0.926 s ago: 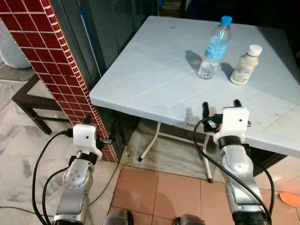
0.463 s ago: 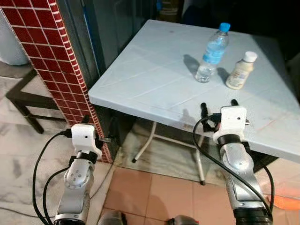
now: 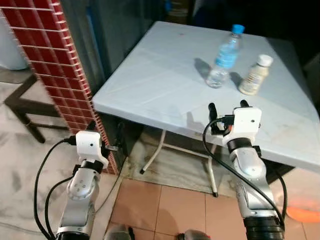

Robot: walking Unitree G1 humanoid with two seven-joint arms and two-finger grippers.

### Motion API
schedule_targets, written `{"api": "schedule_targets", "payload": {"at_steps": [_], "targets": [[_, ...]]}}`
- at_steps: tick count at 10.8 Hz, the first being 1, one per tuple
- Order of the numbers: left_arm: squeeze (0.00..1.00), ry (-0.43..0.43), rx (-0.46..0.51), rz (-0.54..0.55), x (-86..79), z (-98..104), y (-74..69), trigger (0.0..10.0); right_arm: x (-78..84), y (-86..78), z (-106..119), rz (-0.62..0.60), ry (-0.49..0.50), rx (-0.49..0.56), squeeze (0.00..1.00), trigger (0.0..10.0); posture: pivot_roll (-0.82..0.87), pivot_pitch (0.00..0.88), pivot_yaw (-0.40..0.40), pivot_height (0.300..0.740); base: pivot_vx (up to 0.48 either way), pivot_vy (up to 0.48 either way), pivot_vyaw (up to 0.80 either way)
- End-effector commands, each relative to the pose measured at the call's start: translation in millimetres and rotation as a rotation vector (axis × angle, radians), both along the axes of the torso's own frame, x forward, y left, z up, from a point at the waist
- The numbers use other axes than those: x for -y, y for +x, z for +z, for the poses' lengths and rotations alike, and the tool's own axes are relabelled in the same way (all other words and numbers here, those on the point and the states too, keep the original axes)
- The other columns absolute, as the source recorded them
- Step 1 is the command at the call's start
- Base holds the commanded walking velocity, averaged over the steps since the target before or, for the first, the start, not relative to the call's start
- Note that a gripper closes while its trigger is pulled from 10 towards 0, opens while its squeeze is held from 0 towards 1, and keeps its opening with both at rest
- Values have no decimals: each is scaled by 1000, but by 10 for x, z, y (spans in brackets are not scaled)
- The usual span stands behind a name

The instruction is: Restocking fridge

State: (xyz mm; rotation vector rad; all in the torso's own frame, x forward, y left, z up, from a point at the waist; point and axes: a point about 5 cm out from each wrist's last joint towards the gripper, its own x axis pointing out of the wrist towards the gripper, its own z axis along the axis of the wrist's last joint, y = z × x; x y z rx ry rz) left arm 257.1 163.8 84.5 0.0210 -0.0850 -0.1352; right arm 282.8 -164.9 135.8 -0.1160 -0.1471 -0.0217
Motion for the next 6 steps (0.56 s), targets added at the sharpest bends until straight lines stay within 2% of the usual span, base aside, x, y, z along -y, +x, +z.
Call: {"api": "schedule_targets", "payload": {"at_steps": [1, 4, 6], "targets": [[0, -7, 19, -17, 16, 48, 38, 10000, 47, 4, 24, -32, 7, 16, 0, 10000, -40, 0, 41, 740, 296, 0, -800], [0, -10, 30, -27, 25, 75, 81, 10000, 54, 55, 86, -31, 4, 40, 0, 10000, -47, 0, 45, 740, 324, 0, -756], [0, -14, 37, -16, 14, 91, 100, 10000, 50, 94, 148, -13, -16, 71, 0, 10000, -44, 0, 39, 740, 347, 0, 0]]}}
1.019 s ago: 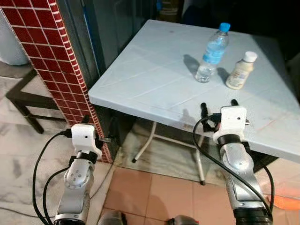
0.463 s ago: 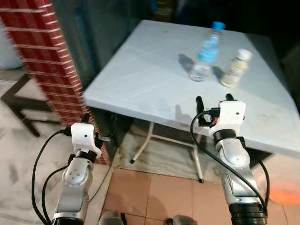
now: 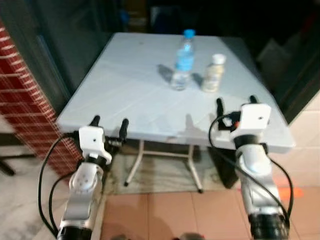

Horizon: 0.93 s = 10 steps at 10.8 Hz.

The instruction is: Restocking fridge

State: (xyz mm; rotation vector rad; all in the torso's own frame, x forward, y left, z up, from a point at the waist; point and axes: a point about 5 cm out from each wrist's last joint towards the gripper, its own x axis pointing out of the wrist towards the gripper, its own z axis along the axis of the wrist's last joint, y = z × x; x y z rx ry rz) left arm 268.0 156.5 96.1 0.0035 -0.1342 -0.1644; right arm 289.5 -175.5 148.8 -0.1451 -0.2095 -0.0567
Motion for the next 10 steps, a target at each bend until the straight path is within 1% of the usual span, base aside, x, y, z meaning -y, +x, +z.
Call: {"api": "schedule_targets", "payload": {"at_steps": [1, 3, 5, 7, 8, 10], "targets": [[0, 4, -9, 15, -59, -21, -2, 10000, -62, 49, 40, 25, 6, 15, 0, 10000, -42, 0, 38, 740, 349, 0, 0], [0, 6, 0, 10, -48, 2, 19, 10000, -105, 109, 121, 35, -13, 49, 0, 10000, -42, 0, 45, 740, 349, 0, 0], [0, 10, 14, 2, -35, 45, 39, 10000, -114, 147, 142, 31, -4, 47, 0, 10000, -43, 0, 49, 740, 354, 0, 0], [0, 9, 16, 3, -35, 51, 39, 10000, -112, 153, 139, 16, -28, 43, 0, 10000, -45, 0, 51, 740, 352, 0, 0], [0, 7, 13, 0, -16, 41, 27, 10000, -132, 150, 121, 31, -37, 47, 0, 10000, -46, 0, 50, 740, 356, 0, 0], [0, 6, 10, -4, 0, 34, 17, 10000, -125, 148, 118, 19, -18, 51, 0, 10000, -45, 0, 49, 740, 347, 0, 0]]}}
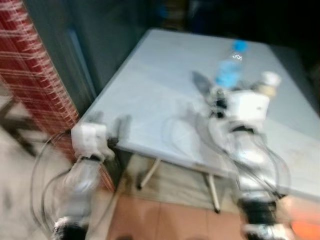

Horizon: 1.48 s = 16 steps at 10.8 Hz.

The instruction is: Restocking fridge

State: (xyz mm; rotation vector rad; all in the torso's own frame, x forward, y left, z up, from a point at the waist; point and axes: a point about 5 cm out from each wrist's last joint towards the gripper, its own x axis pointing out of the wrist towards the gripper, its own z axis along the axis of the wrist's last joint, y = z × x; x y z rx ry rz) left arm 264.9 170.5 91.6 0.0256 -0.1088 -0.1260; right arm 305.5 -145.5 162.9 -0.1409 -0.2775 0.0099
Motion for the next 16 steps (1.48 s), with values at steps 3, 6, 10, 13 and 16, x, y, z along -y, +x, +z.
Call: {"api": "schedule_targets", "payload": {"at_steps": [3, 6, 10, 13, 16], "targets": [[0, -9, 22, -37, 123, 65, 34, 10000, 169, 13, 8, -38, -49, 12, 0, 10000, -33, 0, 38, 740, 304, 0, 0], [0, -8, 26, -26, 128, 85, 61, 10000, 144, 48, 101, -39, -72, 65, 0, 10000, -34, 0, 38, 740, 0, 0, 0], [0, -10, 7, -108, 312, 33, -76, 10000, 61, 237, 353, 41, -25, 134, 0, 10000, -22, 17, 44, 740, 0, 0, 0], [0, -10, 6, -95, 295, 48, -74, 10000, -59, 302, 428, 84, 2, 159, 0, 10000, -11, 23, 46, 740, 0, 0, 0], [0, -2, 3, -105, 298, 56, -64, 10000, -117, 388, 554, 96, 26, 196, 1000, 10000, -12, 29, 51, 740, 0, 0, 0]]}}
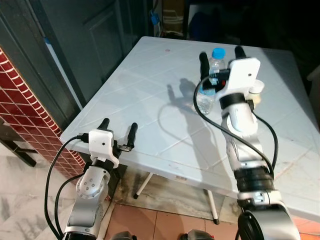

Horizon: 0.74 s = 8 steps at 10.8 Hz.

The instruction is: Restocking fridge

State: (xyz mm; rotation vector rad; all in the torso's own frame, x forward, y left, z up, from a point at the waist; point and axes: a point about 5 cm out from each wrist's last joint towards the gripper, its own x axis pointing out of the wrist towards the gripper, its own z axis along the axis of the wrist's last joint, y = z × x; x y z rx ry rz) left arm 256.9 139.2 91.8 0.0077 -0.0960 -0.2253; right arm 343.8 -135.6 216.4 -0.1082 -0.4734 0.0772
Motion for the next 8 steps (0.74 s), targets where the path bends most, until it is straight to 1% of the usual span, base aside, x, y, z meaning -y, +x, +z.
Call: {"api": "schedule_targets", "payload": {"at_steps": [1, 2, 4, 5, 6, 8], "targets": [[0, 8, 14, -9, -9, 56, 18, 10000, -8, 63, 28, -19, 13, -5, 0, 10000, -10, 32, 50, 740, 0, 0, 0], [0, 9, 11, -14, 1, 51, 17, 10000, 3, 97, 49, -43, 21, -4, 0, 10000, -10, 33, 51, 740, 0, 0, 0], [0, 10, 6, -20, 16, 45, 12, 10000, 21, 174, 109, -86, 1, -5, 0, 10000, -9, 34, 50, 740, 0, 0, 0], [0, 9, 3, -22, 21, 44, 9, 10000, 19, 226, 120, -90, 25, -22, 0, 10000, -9, 38, 48, 740, 0, 0, 0], [0, 8, 2, -23, 25, 43, 7, 10000, 9, 245, 124, -88, 24, -26, 0, 10000, -8, 39, 48, 740, 0, 0, 0], [0, 2, -5, -33, 45, 33, -8, 10000, 1, 343, 209, -95, 49, -35, 0, 10000, -8, 45, 44, 740, 0, 0, 0]]}}
